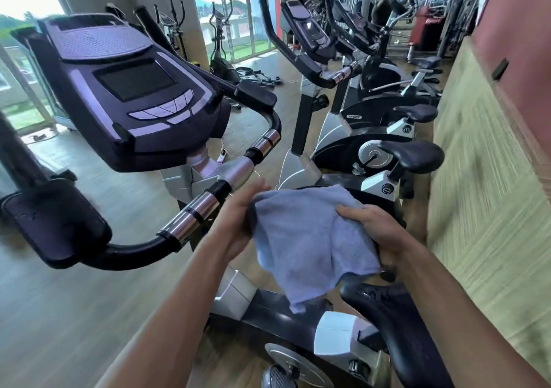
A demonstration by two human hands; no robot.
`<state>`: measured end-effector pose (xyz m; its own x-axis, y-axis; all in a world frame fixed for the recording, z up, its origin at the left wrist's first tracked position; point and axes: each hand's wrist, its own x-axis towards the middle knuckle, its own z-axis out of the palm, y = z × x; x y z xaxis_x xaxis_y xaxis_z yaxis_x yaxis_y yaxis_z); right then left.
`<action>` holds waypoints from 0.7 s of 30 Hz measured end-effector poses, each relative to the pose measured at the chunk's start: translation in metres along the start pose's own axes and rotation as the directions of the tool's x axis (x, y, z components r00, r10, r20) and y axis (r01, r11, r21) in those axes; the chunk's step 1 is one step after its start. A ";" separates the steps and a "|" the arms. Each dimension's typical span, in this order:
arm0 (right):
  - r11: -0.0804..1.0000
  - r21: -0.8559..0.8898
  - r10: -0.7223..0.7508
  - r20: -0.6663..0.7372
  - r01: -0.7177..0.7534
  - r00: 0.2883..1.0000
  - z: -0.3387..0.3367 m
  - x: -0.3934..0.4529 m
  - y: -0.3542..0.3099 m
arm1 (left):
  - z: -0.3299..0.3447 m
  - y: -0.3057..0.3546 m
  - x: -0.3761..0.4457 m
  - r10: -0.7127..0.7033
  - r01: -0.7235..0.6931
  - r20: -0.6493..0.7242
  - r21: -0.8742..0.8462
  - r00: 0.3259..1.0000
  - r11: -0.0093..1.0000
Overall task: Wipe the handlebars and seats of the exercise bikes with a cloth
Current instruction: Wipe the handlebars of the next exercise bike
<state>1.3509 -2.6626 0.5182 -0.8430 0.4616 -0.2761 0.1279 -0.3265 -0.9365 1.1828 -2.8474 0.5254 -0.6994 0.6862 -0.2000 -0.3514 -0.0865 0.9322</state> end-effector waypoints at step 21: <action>0.735 -0.667 -0.115 0.053 0.121 0.992 -0.011 -0.002 -0.034 | 0.063 -0.105 -0.025 -0.408 0.467 0.242 -0.296 0.880 0.833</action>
<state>1.3540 -2.6434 0.5486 -0.8786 0.4518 -0.1548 0.3408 0.3661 -0.8659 1.2766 -2.8102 0.4514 -0.3216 0.8144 -0.4831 -0.8038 0.0349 0.5939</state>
